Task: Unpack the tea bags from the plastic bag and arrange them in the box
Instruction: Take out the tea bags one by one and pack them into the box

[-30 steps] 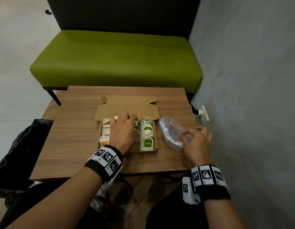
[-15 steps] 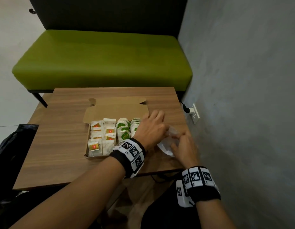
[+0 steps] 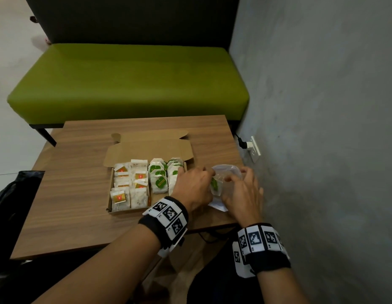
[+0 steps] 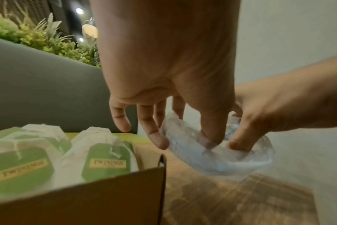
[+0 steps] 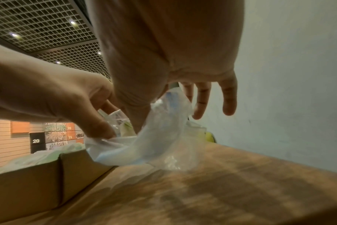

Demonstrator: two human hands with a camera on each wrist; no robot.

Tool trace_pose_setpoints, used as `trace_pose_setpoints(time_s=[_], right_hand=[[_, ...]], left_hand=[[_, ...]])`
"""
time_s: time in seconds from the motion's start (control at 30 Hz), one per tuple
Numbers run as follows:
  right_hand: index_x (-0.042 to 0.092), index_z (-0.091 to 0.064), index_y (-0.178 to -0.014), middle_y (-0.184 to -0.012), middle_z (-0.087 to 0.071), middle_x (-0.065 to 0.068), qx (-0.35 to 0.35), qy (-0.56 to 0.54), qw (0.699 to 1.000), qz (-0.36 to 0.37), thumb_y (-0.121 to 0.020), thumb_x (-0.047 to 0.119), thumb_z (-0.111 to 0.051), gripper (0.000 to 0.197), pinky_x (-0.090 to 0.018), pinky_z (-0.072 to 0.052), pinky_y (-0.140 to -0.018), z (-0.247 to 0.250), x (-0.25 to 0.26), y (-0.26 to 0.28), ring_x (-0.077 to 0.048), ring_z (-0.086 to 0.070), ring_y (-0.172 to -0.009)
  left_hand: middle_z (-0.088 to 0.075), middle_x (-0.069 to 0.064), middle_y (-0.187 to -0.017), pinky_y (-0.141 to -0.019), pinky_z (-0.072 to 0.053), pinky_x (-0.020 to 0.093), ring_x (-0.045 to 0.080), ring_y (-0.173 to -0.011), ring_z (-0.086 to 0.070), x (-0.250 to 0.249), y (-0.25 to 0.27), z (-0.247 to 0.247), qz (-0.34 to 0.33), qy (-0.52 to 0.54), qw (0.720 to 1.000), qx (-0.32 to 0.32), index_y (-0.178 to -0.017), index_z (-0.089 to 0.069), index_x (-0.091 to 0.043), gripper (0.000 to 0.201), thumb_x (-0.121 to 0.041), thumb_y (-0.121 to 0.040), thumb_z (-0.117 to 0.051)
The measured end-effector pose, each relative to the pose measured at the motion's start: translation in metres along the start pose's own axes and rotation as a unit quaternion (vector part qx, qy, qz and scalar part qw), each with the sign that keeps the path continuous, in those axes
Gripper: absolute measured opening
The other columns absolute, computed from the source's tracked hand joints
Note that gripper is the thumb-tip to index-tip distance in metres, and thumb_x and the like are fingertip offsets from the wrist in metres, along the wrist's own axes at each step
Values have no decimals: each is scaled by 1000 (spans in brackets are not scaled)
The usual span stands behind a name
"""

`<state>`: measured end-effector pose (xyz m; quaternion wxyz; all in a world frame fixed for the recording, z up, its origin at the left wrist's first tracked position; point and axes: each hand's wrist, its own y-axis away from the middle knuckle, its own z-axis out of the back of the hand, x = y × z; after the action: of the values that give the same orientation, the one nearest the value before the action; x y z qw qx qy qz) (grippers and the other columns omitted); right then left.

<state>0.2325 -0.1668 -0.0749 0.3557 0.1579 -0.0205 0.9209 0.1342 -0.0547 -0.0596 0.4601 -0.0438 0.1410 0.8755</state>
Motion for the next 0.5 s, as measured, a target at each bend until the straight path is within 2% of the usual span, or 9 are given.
trace_pose_setpoints(time_s=[0.07,0.17,0.3,0.4,0.5], right_hand=[[32,-64,-112,-151,-29,-2,-2,7,1000,28,-79,34,-77,36,-44,-34,-107,1,-1,0,-24,-34,-136],[36,-69,-104,-158,-24,-1,-2,18,998,59,-78,45,-76,28,-50,-29,-112,4,1,-2,-25,-23,-144],[36,-69,-107,-165,-6,-1,44,43,995,74,-84,51,-68,27,-66,-14,-114,9,6,-4,-28,-4,-151],[40,-67,-111,-166,6,2,74,37,993,84,-86,51,-65,27,-72,-4,-112,11,4,-3,-29,11,-152],[42,-66,-113,-165,14,4,94,45,990,90,-87,53,-64,29,-75,1,-111,10,0,-3,-30,19,-150]], left_hand=[[-57,3,-131,-101,-38,47,25,-118,-56,1,0,1,-10,41,999,0,-136,-47,-22,60,-28,-80,-68],[-60,5,-130,-101,-43,42,26,-119,-56,2,0,4,-19,99,995,-2,-137,-47,-18,66,-26,-78,-73],[-58,9,-133,-101,-45,38,28,-122,-55,1,1,4,-23,161,987,6,-138,-47,-13,69,-24,-76,-76],[-55,10,-138,-105,-43,32,27,-127,-51,2,1,5,-23,193,981,11,-141,-45,-11,73,-22,-76,-78],[-53,10,-140,-107,-41,30,25,-130,-50,3,3,7,-30,213,976,19,-143,-44,-9,77,-24,-76,-79]])
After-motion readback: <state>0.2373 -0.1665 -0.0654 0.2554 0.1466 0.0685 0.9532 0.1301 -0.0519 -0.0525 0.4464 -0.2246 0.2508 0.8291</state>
